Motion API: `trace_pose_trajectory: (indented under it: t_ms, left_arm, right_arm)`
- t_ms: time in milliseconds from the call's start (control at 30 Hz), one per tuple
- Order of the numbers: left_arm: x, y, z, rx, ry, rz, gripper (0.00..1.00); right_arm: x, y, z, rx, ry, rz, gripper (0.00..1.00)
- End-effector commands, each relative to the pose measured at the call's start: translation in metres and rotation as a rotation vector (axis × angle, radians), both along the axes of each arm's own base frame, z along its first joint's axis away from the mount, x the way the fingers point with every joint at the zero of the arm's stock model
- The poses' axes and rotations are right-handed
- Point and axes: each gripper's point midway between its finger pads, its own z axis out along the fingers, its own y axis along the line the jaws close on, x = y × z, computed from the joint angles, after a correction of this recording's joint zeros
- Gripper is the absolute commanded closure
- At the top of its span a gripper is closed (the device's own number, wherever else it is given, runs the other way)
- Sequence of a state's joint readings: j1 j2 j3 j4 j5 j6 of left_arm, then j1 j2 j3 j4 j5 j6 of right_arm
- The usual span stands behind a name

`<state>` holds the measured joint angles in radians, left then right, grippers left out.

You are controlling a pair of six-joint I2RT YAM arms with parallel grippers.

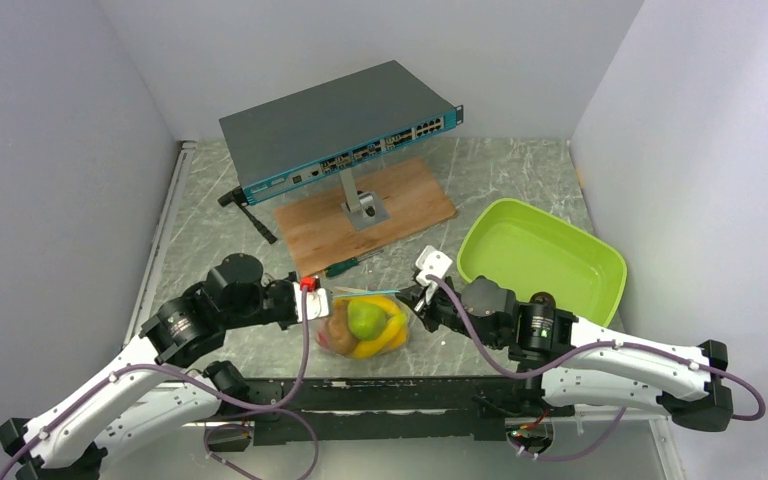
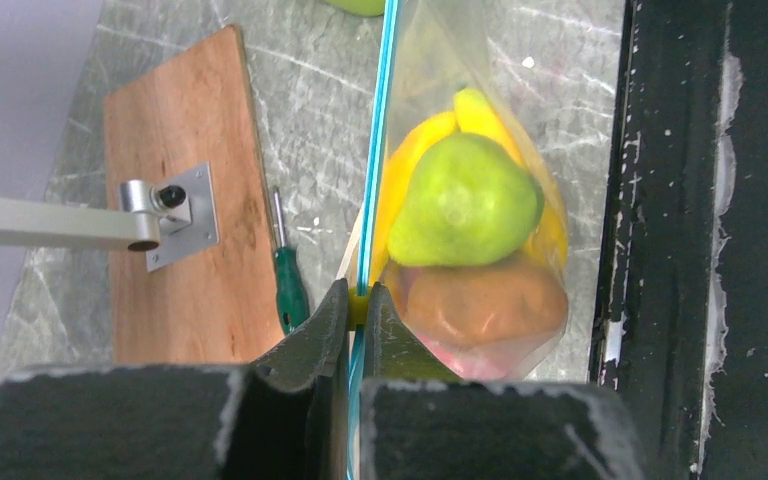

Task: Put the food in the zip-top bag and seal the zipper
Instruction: Unzip the zipper food storage bag at the center of the board.

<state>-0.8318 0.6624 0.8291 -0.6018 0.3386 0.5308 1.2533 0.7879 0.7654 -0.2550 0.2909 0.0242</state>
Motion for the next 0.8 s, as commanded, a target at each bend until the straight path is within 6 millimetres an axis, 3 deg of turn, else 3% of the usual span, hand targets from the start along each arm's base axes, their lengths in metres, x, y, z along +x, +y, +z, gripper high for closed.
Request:
trace_pose_trajectory:
  t_ms: [0,300,767]
  left_arm:
    - [0.011,0.043,-0.033,0.160,0.023,0.178,1.00]
    - [0.006,0.067,-0.030,0.140,0.004,0.272,1.00]
    - [0.007,0.081,-0.034,0.154,-0.008,0.332,0.99]
  right_arm:
    - [0.019,-0.030,0.000,-0.027,-0.023,-0.172,1.00]
    - [0.027,-0.049,0.001,-0.033,-0.026,-0.268,1.00]
    - [0.032,-0.068,0.007,-0.031,-0.032,-0.351,1.00]
